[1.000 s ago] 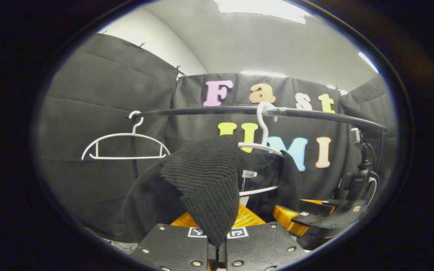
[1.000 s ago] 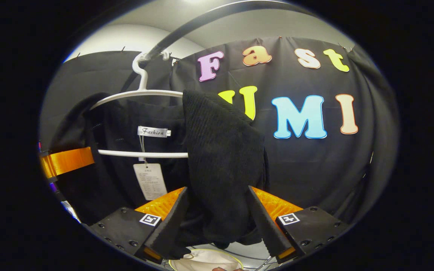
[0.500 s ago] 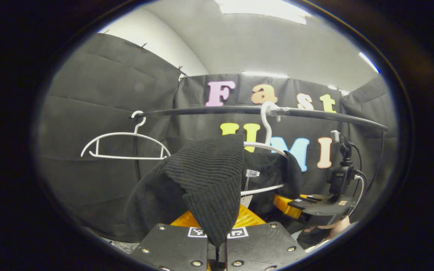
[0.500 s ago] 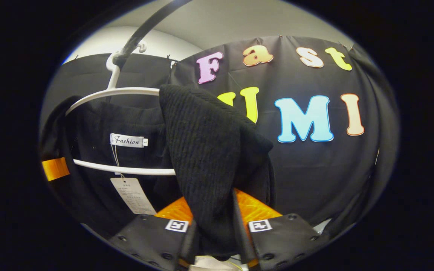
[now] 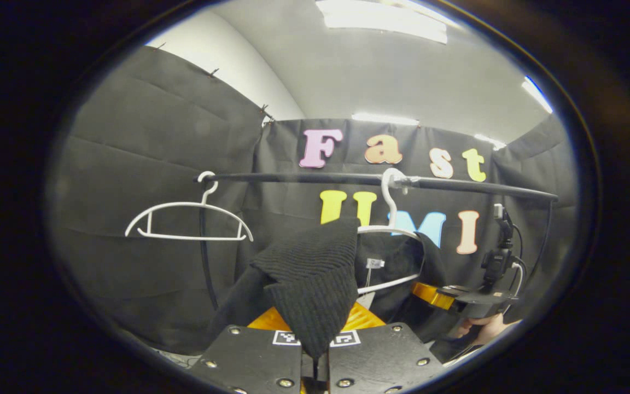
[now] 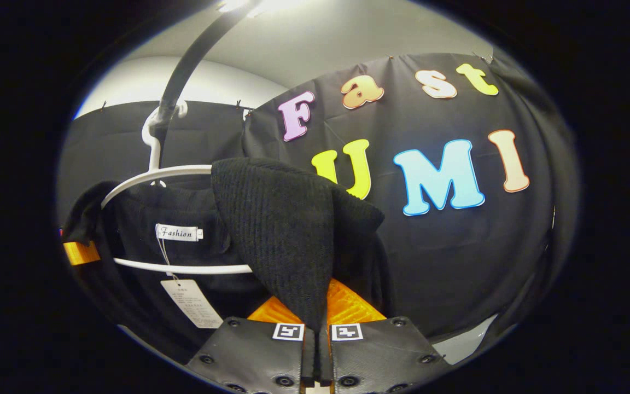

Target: Grasp the clothes on the hanger with both hands and then place them into the laundry hamper below.

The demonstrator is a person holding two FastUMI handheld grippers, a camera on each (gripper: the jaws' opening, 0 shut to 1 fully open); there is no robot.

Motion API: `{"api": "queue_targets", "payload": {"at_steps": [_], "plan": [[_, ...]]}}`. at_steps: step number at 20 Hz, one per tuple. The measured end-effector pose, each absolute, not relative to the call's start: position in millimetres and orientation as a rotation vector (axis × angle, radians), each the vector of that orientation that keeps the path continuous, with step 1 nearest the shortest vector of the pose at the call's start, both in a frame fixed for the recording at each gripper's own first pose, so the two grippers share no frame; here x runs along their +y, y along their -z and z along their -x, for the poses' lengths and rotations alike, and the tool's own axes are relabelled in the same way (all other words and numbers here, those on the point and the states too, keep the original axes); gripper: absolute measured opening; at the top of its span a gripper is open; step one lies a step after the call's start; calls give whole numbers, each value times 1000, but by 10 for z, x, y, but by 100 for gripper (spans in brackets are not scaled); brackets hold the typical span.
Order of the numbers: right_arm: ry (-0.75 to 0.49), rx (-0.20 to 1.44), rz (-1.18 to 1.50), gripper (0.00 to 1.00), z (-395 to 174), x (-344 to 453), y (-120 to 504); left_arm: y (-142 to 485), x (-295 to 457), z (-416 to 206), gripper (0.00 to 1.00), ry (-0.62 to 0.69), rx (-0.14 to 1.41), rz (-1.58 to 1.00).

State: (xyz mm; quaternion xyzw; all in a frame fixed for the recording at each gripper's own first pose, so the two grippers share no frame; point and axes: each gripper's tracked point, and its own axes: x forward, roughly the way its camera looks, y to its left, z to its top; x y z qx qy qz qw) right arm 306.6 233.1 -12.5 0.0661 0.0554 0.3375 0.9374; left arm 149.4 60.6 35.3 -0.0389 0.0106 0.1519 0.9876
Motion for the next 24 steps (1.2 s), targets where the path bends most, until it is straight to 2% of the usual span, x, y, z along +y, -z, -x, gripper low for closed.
{"api": "queue_targets", "payload": {"at_steps": [1,4,5,7,9,13,16,17,19,21,24], "plan": [[-680,111,-147,5,-3086,2318,107,-375,641,-1470,3,-311,20,85],[-660,111,-179,5,-3189,2227,31,-476,708,-1418,3,-317,-3,119],[-655,116,-190,1,-3222,2207,21,-504,723,-1393,3,-310,-12,147],[-655,125,-214,5,-3258,2157,-4,-588,703,-1371,3,-267,-35,211],[-657,120,-216,1,-3327,2102,-24,-629,803,-1359,3,-263,-49,229],[-692,122,-244,5,-3392,2074,-58,-694,971,-1383,3,-268,-61,256],[-725,136,-290,1,-3454,2076,-64,-686,1177,-1451,3,-282,-57,251],[-728,140,-299,5,-3465,2065,-59,-667,1236,-1482,3,-284,-51,251],[-738,134,-313,1,-3510,2033,-66,-616,1363,-1532,3,-282,-31,227],[-765,146,-322,5,-3471,2007,-51,-632,1430,-1549,4,-268,-1,196],[-822,163,-309,1,-3376,1921,-13,-685,1563,-1589,4,-251,26,112]]}}
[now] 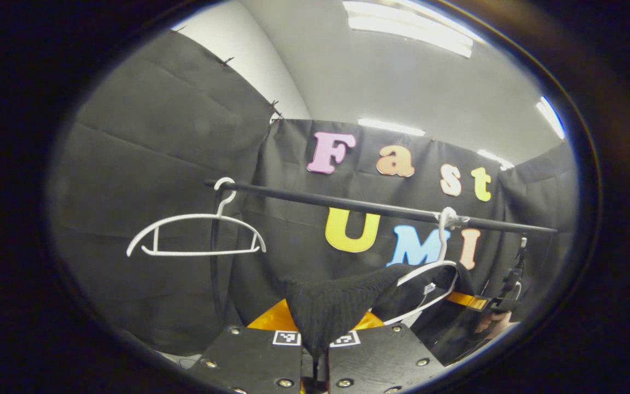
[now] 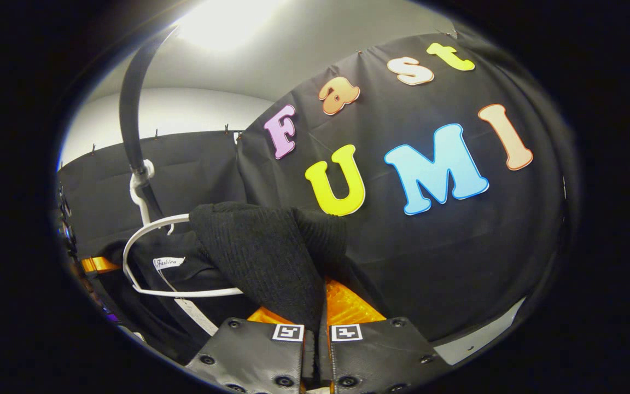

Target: Grasp the clothes on the hanger with both hands and then place them into the laundry hamper below.

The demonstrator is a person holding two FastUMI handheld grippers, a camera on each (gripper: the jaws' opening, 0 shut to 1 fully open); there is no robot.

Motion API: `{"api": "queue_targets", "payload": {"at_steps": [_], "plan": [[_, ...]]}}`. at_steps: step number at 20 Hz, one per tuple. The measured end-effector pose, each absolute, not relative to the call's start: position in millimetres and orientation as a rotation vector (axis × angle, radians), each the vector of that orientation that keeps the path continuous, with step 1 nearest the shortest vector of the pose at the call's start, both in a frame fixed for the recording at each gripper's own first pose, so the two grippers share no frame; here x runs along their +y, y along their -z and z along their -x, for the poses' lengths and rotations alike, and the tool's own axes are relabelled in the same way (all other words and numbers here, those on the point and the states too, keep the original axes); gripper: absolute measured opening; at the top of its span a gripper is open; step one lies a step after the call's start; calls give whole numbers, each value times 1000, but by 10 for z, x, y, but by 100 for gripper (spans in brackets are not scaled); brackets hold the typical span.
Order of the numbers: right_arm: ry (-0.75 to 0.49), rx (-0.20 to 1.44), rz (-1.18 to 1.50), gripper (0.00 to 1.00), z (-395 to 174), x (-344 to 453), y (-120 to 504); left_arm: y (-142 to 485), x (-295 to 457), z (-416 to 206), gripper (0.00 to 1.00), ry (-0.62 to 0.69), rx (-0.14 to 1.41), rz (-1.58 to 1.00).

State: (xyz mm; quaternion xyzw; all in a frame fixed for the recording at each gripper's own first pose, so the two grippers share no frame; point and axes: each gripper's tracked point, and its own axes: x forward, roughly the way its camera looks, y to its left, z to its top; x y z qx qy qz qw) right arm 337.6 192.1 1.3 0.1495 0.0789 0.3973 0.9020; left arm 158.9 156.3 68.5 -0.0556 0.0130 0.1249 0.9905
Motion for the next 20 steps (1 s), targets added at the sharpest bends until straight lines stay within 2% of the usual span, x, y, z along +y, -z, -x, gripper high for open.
{"api": "queue_targets", "payload": {"at_steps": [1,7,11,15,16,17,19,20], "plan": [[-847,180,-316,4,-3320,1907,3,-712,1613,-1621,4,-248,29,91],[-916,226,-403,4,-3296,1727,-53,-734,1712,-1757,4,-219,36,123],[-894,227,-481,5,-3430,1682,-130,-761,1755,-1889,5,-163,59,95],[-855,196,-544,5,-3587,1704,-157,-531,1903,-2008,5,-122,69,98],[-845,196,-562,1,-3659,1705,-120,-480,1923,-2022,5,-113,58,114],[-830,206,-584,5,-3749,1707,-70,-384,1971,-2051,5,-115,56,134],[-806,224,-626,4,-3889,1732,20,-91,2086,-2061,5,-137,92,166],[-791,237,-637,1,-3939,1733,75,7,2076,-1993,5,-152,123,186]]}}
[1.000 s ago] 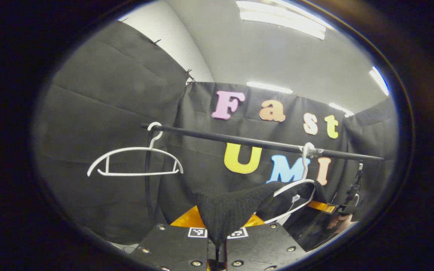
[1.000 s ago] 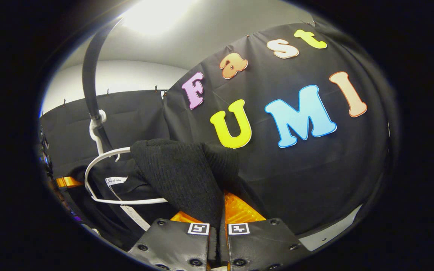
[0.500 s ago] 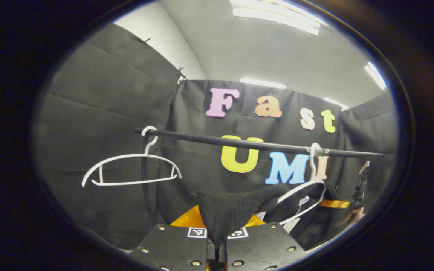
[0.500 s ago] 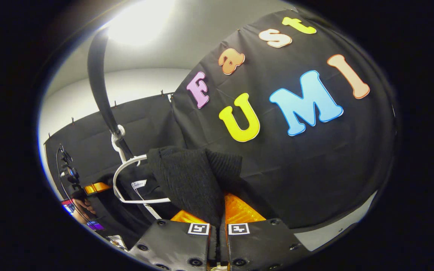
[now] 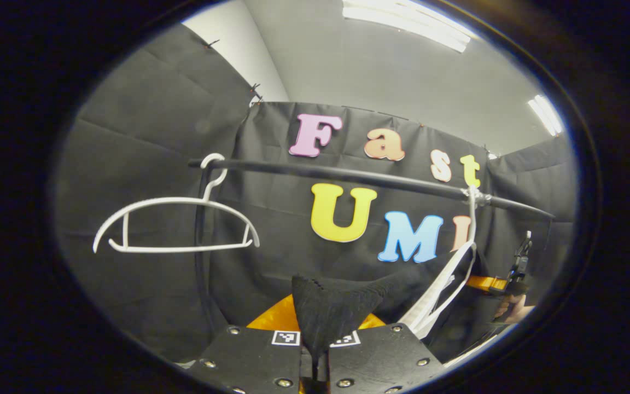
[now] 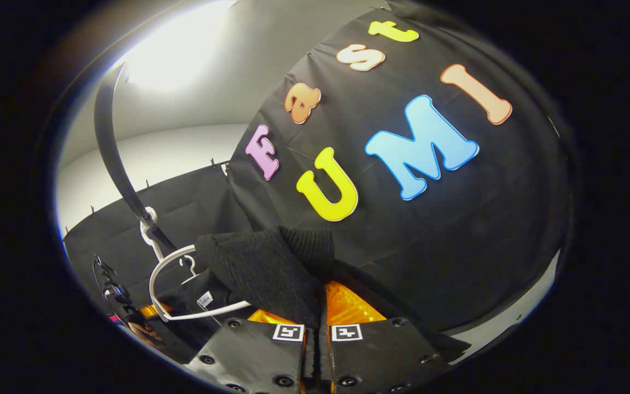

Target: Grasp the clothes on the hanger with both hands and then place them into the laundry hamper below.

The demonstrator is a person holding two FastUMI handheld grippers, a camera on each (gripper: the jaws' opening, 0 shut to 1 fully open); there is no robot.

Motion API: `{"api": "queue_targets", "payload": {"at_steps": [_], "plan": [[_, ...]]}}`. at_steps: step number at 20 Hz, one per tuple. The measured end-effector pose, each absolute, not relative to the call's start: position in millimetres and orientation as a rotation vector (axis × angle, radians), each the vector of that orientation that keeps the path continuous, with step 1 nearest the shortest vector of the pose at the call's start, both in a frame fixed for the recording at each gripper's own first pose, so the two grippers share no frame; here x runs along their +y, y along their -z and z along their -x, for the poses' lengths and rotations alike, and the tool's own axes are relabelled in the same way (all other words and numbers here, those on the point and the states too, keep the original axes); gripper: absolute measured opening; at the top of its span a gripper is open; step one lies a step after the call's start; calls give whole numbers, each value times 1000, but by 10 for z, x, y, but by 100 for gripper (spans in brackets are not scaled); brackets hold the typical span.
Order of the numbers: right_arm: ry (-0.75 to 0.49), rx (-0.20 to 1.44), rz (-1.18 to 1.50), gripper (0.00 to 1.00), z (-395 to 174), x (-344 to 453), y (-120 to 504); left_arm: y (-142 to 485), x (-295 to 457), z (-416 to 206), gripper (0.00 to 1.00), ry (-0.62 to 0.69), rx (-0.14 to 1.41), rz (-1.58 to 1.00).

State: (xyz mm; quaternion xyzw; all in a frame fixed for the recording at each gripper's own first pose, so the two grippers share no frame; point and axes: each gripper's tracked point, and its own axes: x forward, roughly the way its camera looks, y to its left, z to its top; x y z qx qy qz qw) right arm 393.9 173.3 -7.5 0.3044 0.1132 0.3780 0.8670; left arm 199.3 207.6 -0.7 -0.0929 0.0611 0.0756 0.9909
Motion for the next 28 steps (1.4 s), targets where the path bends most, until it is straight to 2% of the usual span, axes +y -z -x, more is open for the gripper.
{"api": "queue_targets", "payload": {"at_steps": [1,5,9,10,12,13,17,19,24,25,27,28], "plan": [[-780,240,-636,5,-3951,1727,136,125,2084,-1909,5,-154,137,196],[-750,235,-596,4,-4055,1731,282,450,2066,-1586,5,-159,155,247],[-738,234,-595,5,-4144,1783,383,522,2101,-1453,5,-191,147,297],[-726,247,-606,1,-4160,1774,390,554,2077,-1458,5,-198,154,292],[-713,243,-612,1,-4106,1757,318,572,1976,-1467,5,-211,149,261],[-719,223,-597,4,-4087,1723,231,504,1939,-1480,5,-213,127,245],[-806,250,-724,4,-3963,1582,-31,114,1861,-1869,5,-228,-1,251],[-833,275,-730,4,-3931,1555,11,248,1923,-2016,6,-247,23,277],[-796,336,-833,4,-4038,1437,37,455,1865,-1945,6,-254,27,327],[-800,351,-821,8,-4009,1437,92,448,1824,-1959,6,-252,25,332],[-799,361,-787,8,-3942,1354,138,449,1767,-1948,6,-260,33,324],[-798,334,-784,16,-3955,1277,106,461,1789,-1900,6,-266,38,321]]}}
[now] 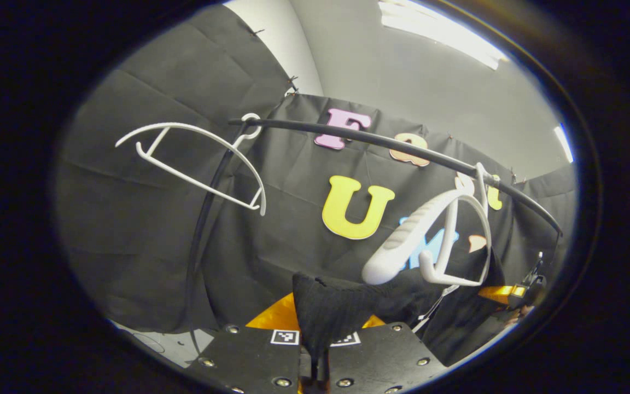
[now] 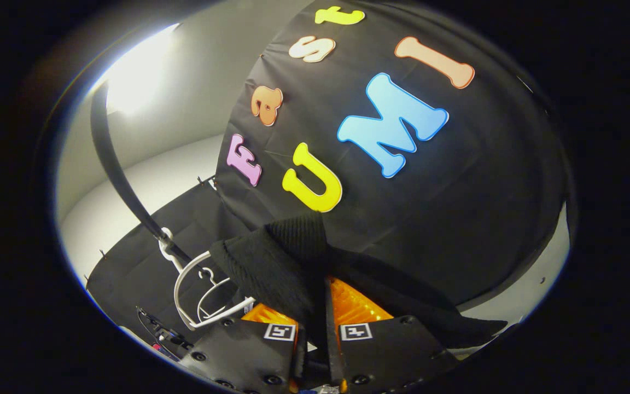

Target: Grasp the clothes on the hanger with both hands and then place them into the laundry hamper below.

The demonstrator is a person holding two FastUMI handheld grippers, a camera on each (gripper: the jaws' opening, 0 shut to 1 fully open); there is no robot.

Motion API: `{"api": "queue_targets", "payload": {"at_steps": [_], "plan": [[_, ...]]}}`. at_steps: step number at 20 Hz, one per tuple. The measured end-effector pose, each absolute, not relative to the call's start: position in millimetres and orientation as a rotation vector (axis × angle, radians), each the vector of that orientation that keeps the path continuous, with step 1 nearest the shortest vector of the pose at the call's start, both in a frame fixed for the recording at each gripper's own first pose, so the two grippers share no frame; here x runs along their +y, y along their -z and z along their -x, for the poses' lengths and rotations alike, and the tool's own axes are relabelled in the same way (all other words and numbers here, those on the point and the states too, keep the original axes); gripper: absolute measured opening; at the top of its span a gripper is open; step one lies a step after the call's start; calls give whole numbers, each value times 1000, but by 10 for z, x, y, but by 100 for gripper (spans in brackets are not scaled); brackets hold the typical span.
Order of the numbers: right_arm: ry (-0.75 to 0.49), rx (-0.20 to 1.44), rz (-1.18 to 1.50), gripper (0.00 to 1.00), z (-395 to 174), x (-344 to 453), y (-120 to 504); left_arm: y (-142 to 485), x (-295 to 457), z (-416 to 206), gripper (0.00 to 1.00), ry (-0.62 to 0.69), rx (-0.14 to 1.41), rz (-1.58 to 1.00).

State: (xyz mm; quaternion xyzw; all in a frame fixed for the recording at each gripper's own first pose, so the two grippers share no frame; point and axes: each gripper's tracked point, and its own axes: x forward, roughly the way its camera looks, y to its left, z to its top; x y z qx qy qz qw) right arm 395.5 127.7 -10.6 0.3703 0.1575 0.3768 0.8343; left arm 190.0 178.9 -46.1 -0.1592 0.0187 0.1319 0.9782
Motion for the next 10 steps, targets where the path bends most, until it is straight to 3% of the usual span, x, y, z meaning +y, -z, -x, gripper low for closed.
{"api": "queue_targets", "payload": {"at_steps": [1,4,5,10], "plan": [[-778,297,-774,20,-4010,1180,63,452,1784,-1864,6,-265,34,316],[-689,307,-686,20,-4183,1150,286,434,1786,-1873,6,-254,30,291],[-711,316,-662,4,-4146,1218,333,459,1759,-1877,6,-251,35,297],[-614,308,-546,5,-4383,1269,710,805,1625,-1966,6,-245,103,324]]}}
